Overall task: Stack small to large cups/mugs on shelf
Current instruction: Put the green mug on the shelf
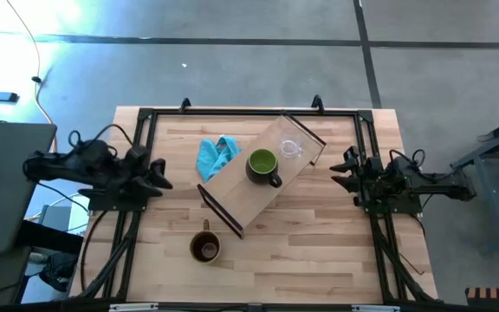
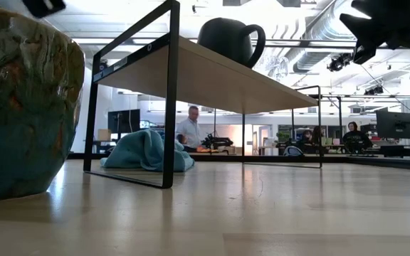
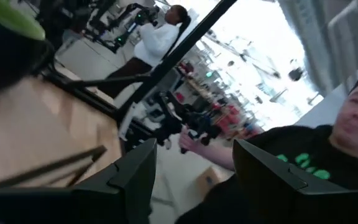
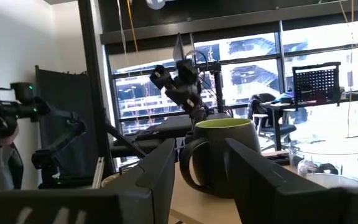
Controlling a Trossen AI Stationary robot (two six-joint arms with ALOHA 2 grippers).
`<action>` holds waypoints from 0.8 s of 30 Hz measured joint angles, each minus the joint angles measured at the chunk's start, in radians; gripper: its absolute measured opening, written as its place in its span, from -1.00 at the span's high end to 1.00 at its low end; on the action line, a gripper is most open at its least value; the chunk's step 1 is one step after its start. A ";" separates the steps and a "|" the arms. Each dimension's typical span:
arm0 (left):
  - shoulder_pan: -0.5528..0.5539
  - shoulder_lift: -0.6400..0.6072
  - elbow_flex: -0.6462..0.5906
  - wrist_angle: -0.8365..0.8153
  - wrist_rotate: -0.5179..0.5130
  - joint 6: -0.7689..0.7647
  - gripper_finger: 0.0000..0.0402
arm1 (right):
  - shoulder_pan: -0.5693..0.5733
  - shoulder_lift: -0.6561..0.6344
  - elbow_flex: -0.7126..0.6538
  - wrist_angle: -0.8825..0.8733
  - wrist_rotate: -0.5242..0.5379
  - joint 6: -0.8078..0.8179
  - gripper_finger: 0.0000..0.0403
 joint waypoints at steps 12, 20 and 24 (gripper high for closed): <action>0.000 0.304 0.405 -0.399 -0.013 0.292 0.00 | 0.000 0.000 0.000 -0.004 0.003 0.003 0.35; -0.001 0.497 0.503 -0.471 0.073 0.340 0.00 | 0.000 0.000 0.000 -0.023 0.003 0.011 0.35; -0.017 0.549 0.510 -0.481 0.085 0.339 0.00 | 0.000 0.000 0.000 -0.026 0.002 0.011 0.35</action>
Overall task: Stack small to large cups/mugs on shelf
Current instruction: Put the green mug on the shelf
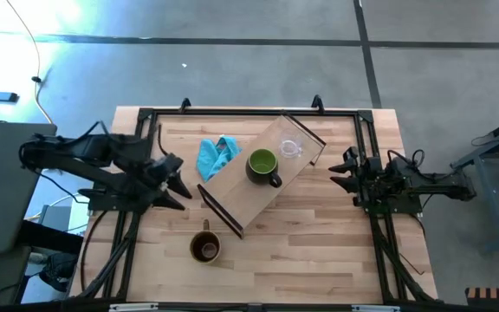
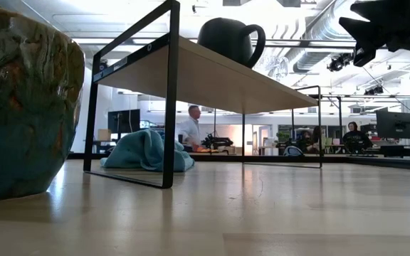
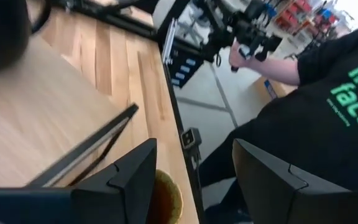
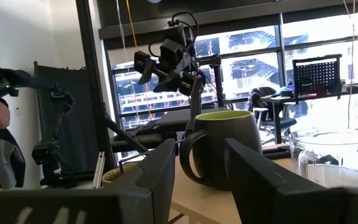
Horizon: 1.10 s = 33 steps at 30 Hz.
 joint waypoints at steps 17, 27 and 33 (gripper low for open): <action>-0.465 0.033 0.000 -0.179 -0.653 -0.152 0.00 | 0.000 0.000 0.000 -0.019 0.000 -0.015 0.35; -0.651 0.034 -0.003 -0.359 -0.889 -0.389 0.00 | 0.000 0.000 0.000 -0.019 0.000 -0.011 0.35; -0.657 0.080 -0.043 -0.348 -0.849 -0.446 0.00 | 0.000 0.000 0.000 -0.019 0.000 -0.011 0.35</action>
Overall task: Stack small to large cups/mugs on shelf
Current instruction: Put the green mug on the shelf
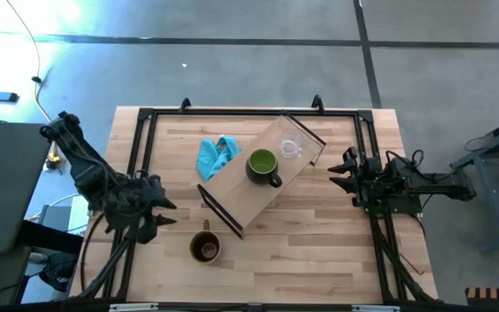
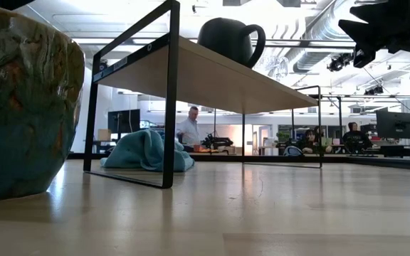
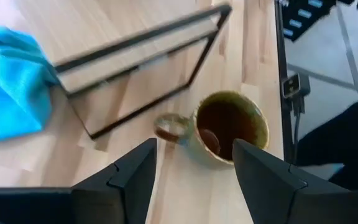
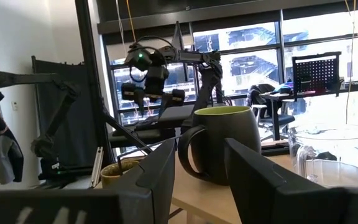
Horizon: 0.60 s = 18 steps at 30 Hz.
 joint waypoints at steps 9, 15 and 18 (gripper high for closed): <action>0.000 0.122 -0.010 0.111 0.075 0.007 0.00 | 0.000 0.000 0.000 0.000 0.000 -0.005 0.35; 0.000 0.190 -0.010 0.155 0.146 0.010 0.00 | 0.000 0.000 0.000 0.000 0.000 -0.007 0.35; 0.000 0.209 -0.010 0.167 0.164 0.007 0.00 | 0.000 0.000 0.000 0.000 0.000 -0.007 0.35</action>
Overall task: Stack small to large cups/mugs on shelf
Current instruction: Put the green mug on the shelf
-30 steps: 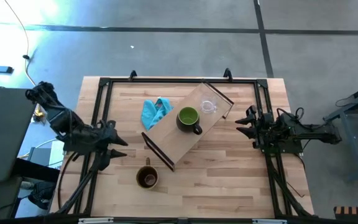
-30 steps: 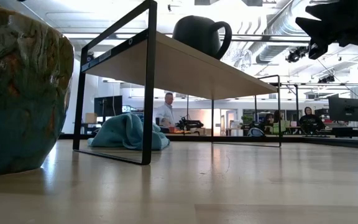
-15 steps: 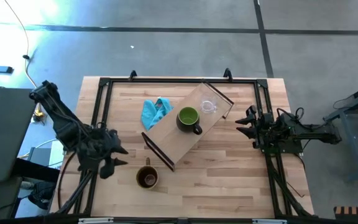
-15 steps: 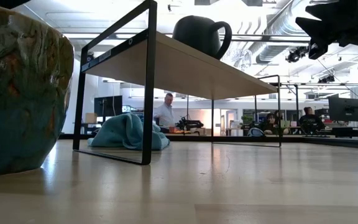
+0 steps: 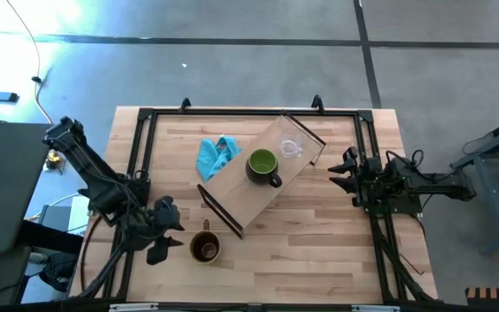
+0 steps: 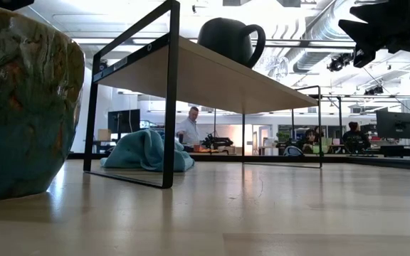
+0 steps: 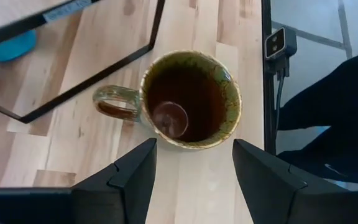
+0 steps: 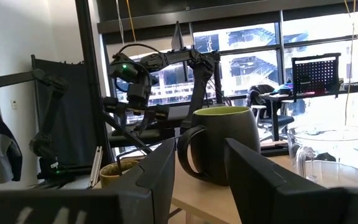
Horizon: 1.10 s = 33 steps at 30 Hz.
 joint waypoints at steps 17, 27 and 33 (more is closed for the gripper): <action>0.001 0.011 0.000 0.038 -0.062 0.147 0.00 | 0.000 0.000 0.000 0.000 0.000 0.010 0.35; 0.002 0.011 0.000 -0.020 -0.106 0.221 0.00 | 0.000 0.000 0.000 0.000 0.000 0.035 0.35; 0.062 0.019 0.000 -0.033 -0.040 0.129 0.00 | 0.000 0.000 0.000 0.000 0.000 0.052 0.35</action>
